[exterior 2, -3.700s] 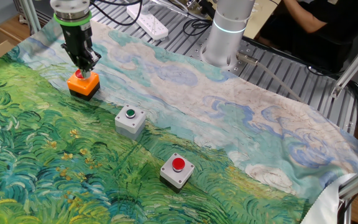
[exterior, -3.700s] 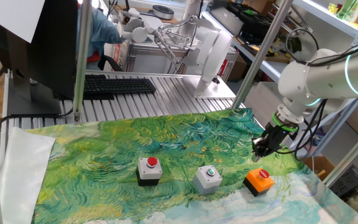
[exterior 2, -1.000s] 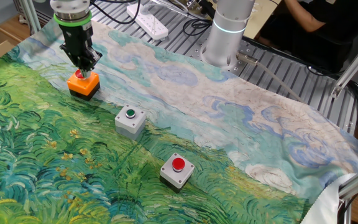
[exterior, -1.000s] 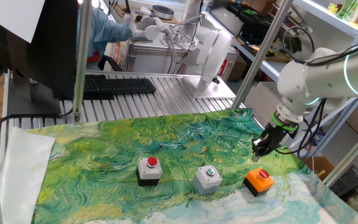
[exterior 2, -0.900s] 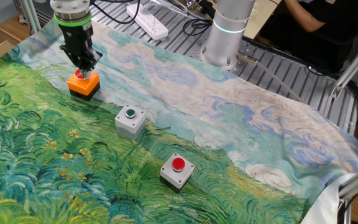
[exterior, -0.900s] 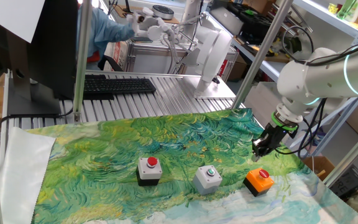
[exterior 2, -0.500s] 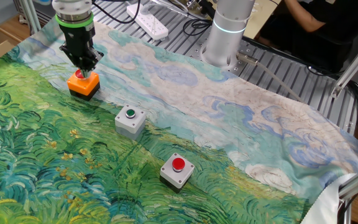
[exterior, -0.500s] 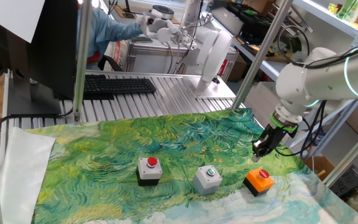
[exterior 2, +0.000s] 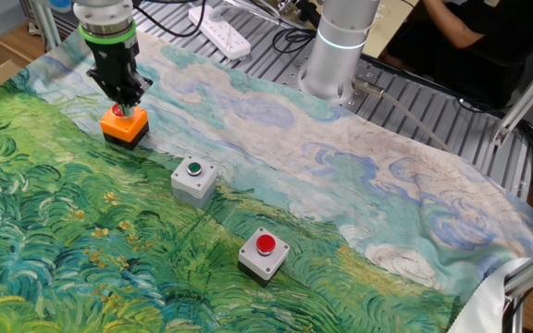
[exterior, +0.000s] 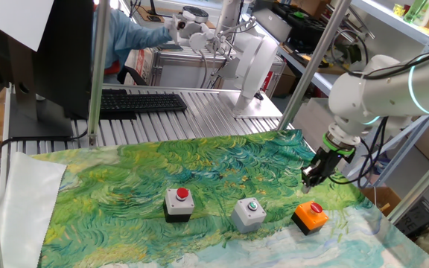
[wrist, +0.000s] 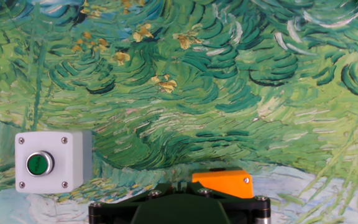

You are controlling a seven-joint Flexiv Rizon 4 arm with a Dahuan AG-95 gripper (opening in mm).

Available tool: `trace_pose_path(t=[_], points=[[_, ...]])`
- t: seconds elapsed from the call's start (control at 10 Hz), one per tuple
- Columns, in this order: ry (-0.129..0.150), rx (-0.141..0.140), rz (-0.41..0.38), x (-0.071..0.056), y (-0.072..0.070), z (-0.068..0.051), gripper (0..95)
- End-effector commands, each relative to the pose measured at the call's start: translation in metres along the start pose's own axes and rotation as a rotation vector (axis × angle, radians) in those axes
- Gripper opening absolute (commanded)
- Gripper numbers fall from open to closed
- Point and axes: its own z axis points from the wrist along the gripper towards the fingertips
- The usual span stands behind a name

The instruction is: Press three buttons from left to right in sequence

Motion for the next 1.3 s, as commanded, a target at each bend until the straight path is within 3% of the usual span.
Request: trace_pose_path(t=[0.1, 0.3, 1.3], points=[[-0.004, -0.018, -0.014, 0.0008, 0.0006, 0.0004, 0.0], [-0.012, -0.031, -0.023, 0.0008, 0.0006, 0.0004, 0.0], [-0.012, -0.031, -0.017, 0.0009, 0.0007, 0.0004, 0.0]])
